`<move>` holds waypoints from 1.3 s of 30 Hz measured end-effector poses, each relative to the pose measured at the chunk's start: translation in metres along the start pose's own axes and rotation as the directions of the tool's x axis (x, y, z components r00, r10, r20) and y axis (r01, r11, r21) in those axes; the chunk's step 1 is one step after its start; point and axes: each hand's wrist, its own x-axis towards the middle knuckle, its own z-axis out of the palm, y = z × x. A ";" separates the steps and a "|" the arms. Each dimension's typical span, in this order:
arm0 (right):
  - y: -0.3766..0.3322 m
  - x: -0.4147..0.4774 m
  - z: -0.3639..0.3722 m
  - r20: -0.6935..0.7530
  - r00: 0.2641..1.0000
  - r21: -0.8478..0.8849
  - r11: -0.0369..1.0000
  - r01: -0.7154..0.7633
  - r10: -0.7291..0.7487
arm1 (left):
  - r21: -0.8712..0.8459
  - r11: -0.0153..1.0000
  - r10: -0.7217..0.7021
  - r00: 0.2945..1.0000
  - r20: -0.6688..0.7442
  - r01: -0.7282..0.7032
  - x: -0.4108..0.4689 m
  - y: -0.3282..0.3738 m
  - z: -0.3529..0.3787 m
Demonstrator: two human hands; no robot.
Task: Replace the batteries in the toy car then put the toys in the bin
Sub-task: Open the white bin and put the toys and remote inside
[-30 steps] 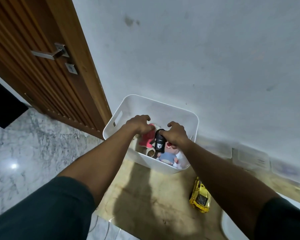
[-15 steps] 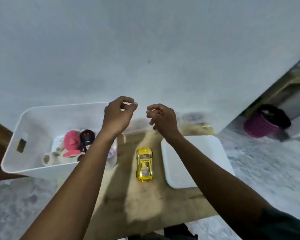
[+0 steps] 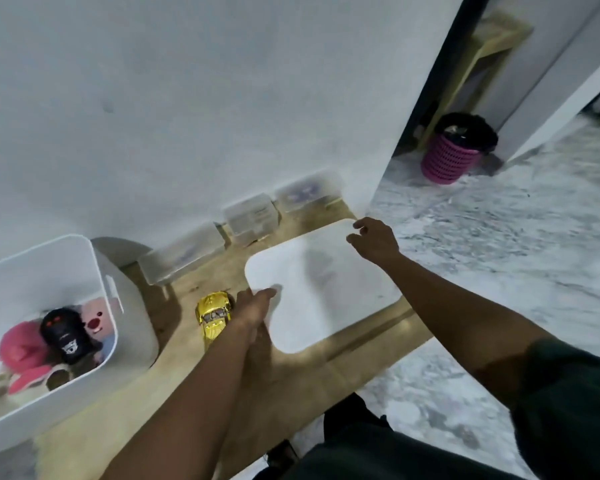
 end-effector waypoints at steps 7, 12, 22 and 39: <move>0.040 0.020 0.018 0.115 0.979 -0.257 0.957 -0.134 0.168 | 0.093 0.995 -0.021 0.983 -0.183 0.038 0.014 0.002 0.016; 0.047 0.014 0.025 0.015 0.990 -0.260 0.957 -0.131 0.140 | 0.047 0.992 -0.106 0.970 -0.219 0.119 0.013 0.006 0.026; 0.054 0.020 0.008 -0.013 0.992 -0.039 0.991 -0.126 0.125 | -0.064 0.995 -0.089 0.971 -0.220 0.076 0.019 0.022 0.012; -0.160 -0.052 -0.020 -0.326 0.917 0.223 0.924 0.311 -0.230 | 0.259 0.880 0.472 0.663 -0.582 -0.399 -0.075 0.115 -0.171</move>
